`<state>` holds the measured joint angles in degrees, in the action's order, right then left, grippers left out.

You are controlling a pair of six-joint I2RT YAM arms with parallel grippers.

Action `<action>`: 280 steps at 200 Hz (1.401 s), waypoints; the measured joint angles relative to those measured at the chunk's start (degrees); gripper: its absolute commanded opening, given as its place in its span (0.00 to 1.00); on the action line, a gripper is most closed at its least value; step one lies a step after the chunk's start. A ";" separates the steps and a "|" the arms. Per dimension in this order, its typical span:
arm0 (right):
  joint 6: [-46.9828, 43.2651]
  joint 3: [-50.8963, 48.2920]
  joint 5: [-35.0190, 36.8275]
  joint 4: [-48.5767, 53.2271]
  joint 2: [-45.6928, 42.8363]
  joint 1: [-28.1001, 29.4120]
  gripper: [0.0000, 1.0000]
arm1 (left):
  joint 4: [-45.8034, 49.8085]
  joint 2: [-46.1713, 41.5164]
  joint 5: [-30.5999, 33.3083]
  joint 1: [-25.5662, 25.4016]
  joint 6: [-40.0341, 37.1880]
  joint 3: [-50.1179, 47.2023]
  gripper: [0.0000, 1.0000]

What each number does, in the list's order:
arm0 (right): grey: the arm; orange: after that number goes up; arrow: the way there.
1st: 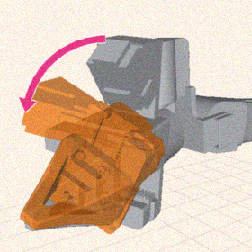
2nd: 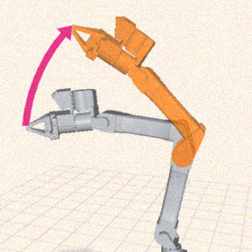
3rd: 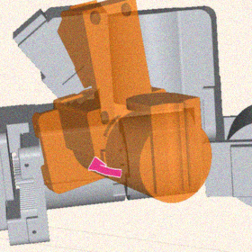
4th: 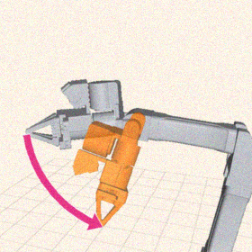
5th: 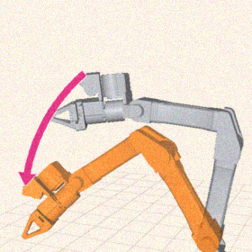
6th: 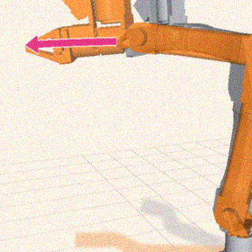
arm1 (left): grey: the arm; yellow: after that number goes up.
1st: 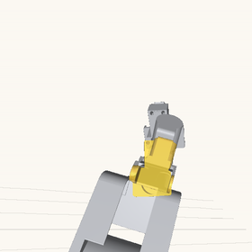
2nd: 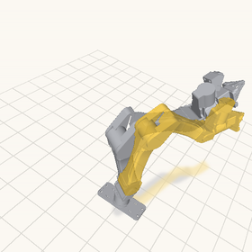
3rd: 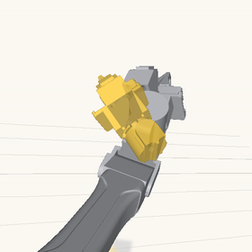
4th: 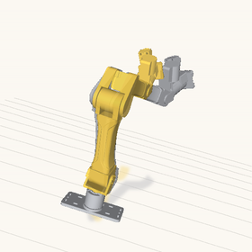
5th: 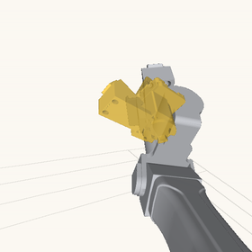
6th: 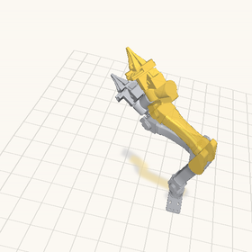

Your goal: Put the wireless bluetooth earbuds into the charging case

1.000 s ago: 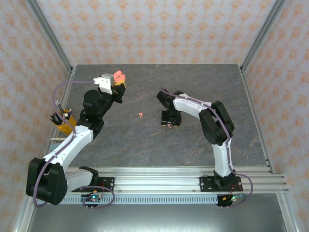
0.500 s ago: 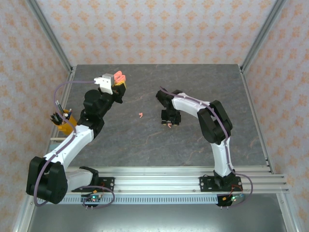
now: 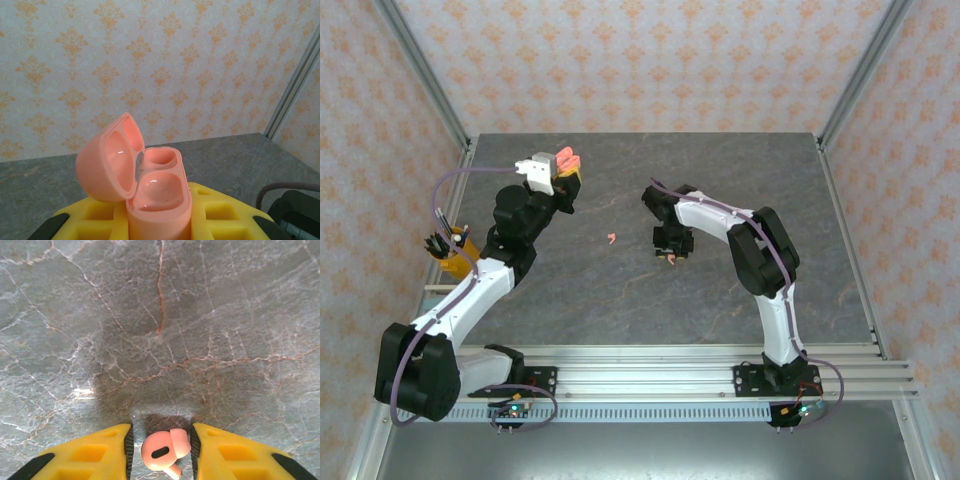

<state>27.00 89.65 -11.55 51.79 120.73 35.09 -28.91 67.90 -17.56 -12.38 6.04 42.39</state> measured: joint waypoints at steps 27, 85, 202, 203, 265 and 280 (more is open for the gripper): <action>0.22 0.00 0.00 -0.11 0.00 0.00 0.27 | -0.02 0.15 0.00 0.00 0.02 0.00 0.00; 0.50 0.00 0.15 -0.13 -0.09 0.00 0.17 | -0.02 0.15 0.00 0.00 0.13 0.00 0.00; 3.41 -6.86 1.66 -5.11 -6.62 0.00 0.13 | 0.02 0.09 -0.63 0.00 -0.07 -1.07 0.00; 3.43 -6.93 1.66 -5.14 -6.69 0.00 0.13 | 0.02 0.09 -0.63 0.00 -0.07 -1.09 0.00; 4.70 -7.69 3.06 -6.23 -12.22 0.00 0.12 | 0.02 -0.02 -1.55 0.00 -0.07 -1.70 0.00; 4.79 -7.72 3.21 -6.38 -12.22 0.00 0.12 | 0.02 -0.04 -1.55 -0.04 -0.07 -1.70 0.00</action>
<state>31.79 81.93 -8.34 45.41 108.51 35.09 -28.88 67.85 -19.11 -12.43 5.98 40.69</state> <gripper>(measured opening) 0.127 0.236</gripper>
